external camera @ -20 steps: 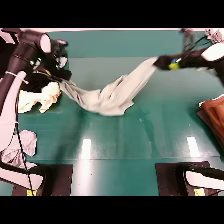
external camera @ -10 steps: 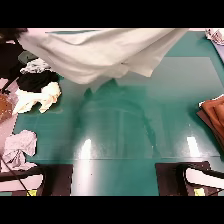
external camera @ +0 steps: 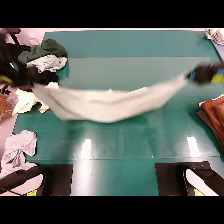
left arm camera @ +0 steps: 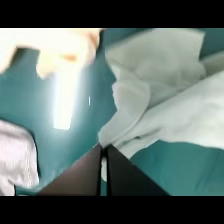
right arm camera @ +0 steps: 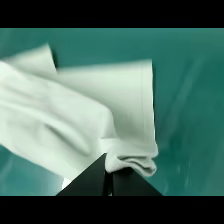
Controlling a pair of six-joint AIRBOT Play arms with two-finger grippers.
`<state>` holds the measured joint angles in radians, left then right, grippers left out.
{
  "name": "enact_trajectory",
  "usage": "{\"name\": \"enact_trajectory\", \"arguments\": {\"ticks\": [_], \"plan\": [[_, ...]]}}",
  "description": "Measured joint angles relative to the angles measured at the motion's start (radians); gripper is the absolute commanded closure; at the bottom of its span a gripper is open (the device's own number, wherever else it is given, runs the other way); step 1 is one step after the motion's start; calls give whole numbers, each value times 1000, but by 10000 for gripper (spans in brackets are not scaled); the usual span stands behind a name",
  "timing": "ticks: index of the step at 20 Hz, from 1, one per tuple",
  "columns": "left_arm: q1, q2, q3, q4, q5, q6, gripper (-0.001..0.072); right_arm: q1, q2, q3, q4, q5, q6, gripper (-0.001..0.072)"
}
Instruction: Fold the shirts.
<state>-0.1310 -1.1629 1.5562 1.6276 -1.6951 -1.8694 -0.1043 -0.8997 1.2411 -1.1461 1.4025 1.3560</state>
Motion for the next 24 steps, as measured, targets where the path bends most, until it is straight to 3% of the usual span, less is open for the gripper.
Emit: {"name": "enact_trajectory", "arguments": {"ticks": [6,7,8,10,11,14,20,24], "plan": [[0,187,-459,-134,29,0,680,27,281,-417,-110,215,165,683],[0,219,-516,-167,35,-3,680,28,321,-446,-114,256,183,629],[0,253,-570,-207,37,-5,668,29,356,-462,-119,290,196,474],[0,321,-654,-280,40,-6,196,30,418,-468,-127,350,219,354],[0,355,-681,-303,40,-6,149,30,445,-454,-130,370,232,328],[0,476,-723,-350,47,-8,148,31,509,-374,-135,335,241,328],[0,546,-721,-281,169,-13,147,31,573,-349,-137,-218,202,328],[0,472,-720,-216,263,-11,147,31,421,-366,-89,-315,209,328]]}}
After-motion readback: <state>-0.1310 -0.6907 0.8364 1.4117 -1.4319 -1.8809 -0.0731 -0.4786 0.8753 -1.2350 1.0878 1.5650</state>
